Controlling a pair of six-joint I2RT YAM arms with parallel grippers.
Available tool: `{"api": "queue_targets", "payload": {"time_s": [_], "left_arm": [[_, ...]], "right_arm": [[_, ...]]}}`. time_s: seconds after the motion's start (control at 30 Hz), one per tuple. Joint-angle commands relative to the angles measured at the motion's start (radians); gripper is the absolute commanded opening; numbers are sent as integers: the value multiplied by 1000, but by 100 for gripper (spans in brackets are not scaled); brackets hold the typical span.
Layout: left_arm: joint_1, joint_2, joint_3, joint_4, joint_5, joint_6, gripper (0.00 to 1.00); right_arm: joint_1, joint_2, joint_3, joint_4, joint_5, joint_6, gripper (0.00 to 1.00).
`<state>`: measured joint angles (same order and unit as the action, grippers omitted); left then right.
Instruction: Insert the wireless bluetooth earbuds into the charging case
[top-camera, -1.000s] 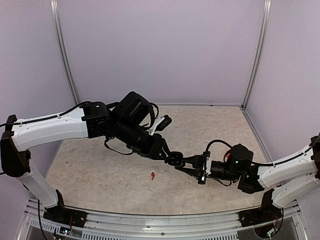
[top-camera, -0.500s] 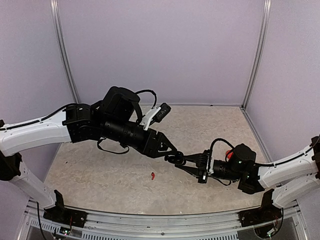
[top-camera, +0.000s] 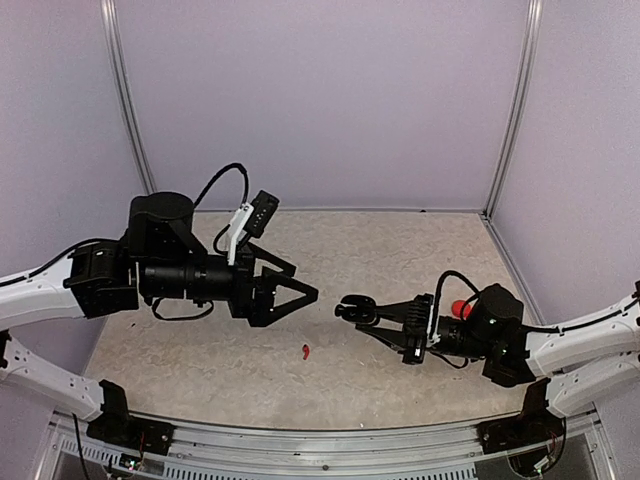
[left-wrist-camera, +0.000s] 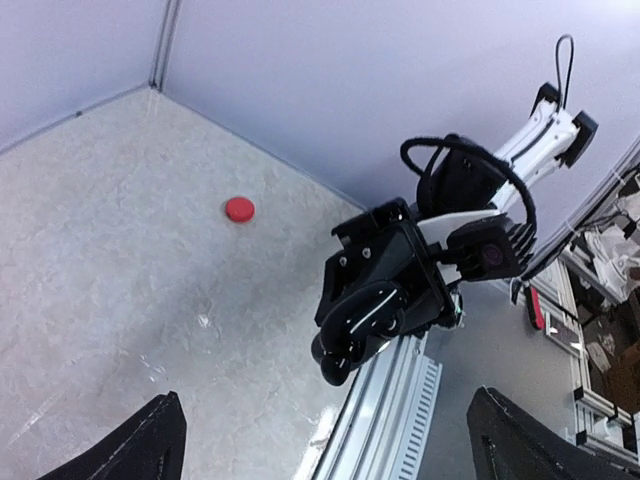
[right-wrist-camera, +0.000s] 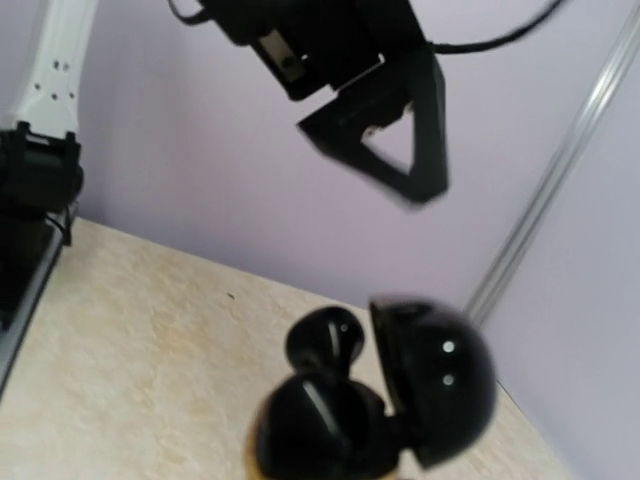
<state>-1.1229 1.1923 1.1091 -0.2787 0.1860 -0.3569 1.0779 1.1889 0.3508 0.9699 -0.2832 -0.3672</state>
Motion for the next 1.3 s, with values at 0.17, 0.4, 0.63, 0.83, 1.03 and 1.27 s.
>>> {"api": "queue_targets", "payload": {"time_s": [0.17,0.4,0.63,0.83,1.03,1.27], "left_arm": [[1,-228,-228,444,-156,117,99],[-34,-134,-155,301,-101,369,99],[-107,-98,-193,320,-150,490,99],[-153,-55,-172,299,-162,518,99],[-159,-31,-162,307,-165,518,99],[-158,-14,-149,297,-156,519,98]], "right_arm": [[0,-149,25,-130,-102,92,0],[-4,-232,58,-241,-150,147,0],[-6,-240,88,-289,-216,180,0],[-6,-220,104,-296,-254,190,0],[-6,-199,102,-268,-277,211,0],[-5,-182,97,-244,-293,224,0]]}}
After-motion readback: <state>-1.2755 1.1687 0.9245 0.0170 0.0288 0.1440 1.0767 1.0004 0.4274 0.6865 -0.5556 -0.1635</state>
